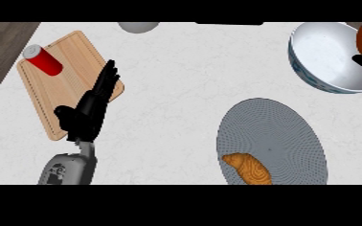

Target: Pick the squash from the placemat and place it in the bowl

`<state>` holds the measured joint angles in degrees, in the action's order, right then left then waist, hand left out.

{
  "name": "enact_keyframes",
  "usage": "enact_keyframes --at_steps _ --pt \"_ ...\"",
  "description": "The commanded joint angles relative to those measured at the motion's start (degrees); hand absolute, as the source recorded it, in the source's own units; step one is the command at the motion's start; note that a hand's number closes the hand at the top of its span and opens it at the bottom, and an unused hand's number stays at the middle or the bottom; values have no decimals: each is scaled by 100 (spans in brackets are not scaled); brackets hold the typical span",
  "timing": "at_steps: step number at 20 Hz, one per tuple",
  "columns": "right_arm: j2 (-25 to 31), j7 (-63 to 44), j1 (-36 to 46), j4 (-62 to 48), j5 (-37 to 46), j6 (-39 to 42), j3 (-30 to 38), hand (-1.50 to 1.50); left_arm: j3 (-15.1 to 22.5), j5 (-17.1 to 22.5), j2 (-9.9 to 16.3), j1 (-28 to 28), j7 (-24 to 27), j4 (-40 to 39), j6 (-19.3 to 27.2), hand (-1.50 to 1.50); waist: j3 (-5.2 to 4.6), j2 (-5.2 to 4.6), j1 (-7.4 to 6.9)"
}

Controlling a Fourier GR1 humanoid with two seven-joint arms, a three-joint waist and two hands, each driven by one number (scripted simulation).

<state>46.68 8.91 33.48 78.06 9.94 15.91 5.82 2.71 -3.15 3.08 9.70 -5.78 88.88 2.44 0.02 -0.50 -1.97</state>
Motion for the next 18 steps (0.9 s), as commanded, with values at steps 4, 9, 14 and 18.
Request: enact_keyframes --at_steps 4,9,14,18 --pt "-196 1464 905 -2534 1149 -617 -242 150 -11 -24 -51 45 149 -211 -1 0 2 -23 -20" --pt "-710 2019 1370 -3917 1775 -1400 -431 150 -43 -20 -75 -1 276 -369 -4 0 4 -34 -32" --pt "-516 2406 1486 -5118 1556 -460 -280 150 22 -9 50 -80 87 34 -129 0 12 -47 -96" --pt "-364 2983 1840 -5778 1659 149 -349 -150 288 -165 -208 -75 110 9 2 0 23 -104 -220"
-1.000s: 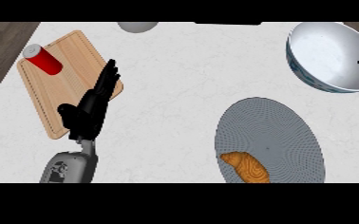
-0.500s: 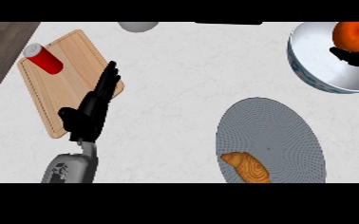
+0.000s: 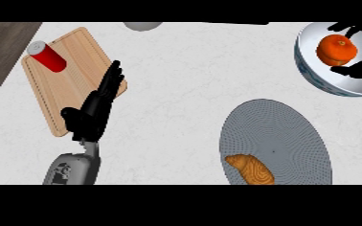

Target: Pick the squash from the placemat and place it in the bowl

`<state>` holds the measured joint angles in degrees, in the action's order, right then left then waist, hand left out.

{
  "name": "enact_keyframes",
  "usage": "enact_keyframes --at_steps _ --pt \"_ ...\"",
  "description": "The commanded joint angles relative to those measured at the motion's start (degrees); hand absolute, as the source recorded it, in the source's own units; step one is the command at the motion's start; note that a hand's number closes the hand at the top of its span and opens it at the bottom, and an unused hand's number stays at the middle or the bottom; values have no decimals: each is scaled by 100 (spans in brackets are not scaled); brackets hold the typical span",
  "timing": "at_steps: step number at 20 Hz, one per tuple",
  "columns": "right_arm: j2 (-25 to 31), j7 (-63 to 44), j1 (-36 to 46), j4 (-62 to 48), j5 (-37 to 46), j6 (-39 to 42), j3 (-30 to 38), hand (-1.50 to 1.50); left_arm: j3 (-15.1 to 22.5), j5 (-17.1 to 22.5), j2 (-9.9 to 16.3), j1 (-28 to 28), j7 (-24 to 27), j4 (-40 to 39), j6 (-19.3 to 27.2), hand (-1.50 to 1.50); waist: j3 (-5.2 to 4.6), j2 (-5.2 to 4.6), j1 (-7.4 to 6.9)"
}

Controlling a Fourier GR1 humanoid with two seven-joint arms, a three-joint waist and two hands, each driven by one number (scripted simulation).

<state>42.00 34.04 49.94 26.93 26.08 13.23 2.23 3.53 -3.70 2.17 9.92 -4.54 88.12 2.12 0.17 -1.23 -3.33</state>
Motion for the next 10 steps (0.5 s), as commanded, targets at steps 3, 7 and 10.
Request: enact_keyframes --at_steps 3,7,10 --pt "-74 1139 151 -902 -92 481 158 -150 -249 159 134 253 0 -144 -100 0 7 -27 11" --pt "-44 1479 339 -1127 -543 794 638 -150 -154 101 120 -20 124 -130 -127 0 2 14 71" --pt "193 1437 664 -1313 -809 835 979 -150 60 -114 -117 120 -27 -45 128 0 9 -11 23"
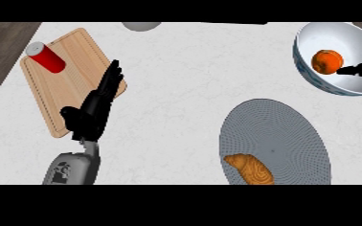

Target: Pick the squash from the placemat and place it in the bowl

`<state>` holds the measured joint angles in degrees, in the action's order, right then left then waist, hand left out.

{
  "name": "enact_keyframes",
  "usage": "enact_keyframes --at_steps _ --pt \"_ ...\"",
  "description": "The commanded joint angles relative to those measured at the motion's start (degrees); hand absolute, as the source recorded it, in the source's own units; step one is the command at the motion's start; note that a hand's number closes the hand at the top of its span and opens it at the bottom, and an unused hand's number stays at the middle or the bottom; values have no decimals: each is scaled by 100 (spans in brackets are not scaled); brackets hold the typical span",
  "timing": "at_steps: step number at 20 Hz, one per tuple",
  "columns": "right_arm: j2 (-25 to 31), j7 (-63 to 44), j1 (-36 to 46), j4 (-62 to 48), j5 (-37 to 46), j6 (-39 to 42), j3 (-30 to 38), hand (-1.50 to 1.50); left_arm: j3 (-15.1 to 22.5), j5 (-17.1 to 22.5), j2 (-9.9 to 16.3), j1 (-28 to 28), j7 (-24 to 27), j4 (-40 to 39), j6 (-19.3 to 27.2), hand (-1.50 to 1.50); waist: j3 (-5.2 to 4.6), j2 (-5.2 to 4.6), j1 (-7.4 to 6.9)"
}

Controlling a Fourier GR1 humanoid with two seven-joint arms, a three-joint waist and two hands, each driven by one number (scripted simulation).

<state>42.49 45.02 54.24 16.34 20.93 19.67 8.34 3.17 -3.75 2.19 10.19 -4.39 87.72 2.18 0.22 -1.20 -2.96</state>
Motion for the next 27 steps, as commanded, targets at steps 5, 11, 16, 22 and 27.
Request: enact_keyframes --at_steps 5,11,16,22,27 --pt "426 -242 556 -619 -621 893 680 -150 1 -56 -27 96 -34 -68 47 0 -7 14 58" --pt "897 -446 375 -914 -950 1729 977 -150 131 -112 -190 -114 116 -44 127 0 2 -18 39" --pt "1115 -324 11 -879 -1107 2428 1068 -150 -130 66 64 -21 -63 66 -21 0 15 -24 38" --pt "1211 -104 -475 -595 -1160 2922 1010 -150 -41 95 41 -117 -74 201 -94 0 29 -9 47" --pt "1204 26 -769 -309 -1239 3009 974 -150 -130 -10 46 -100 194 -88 19 0 20 -5 128"
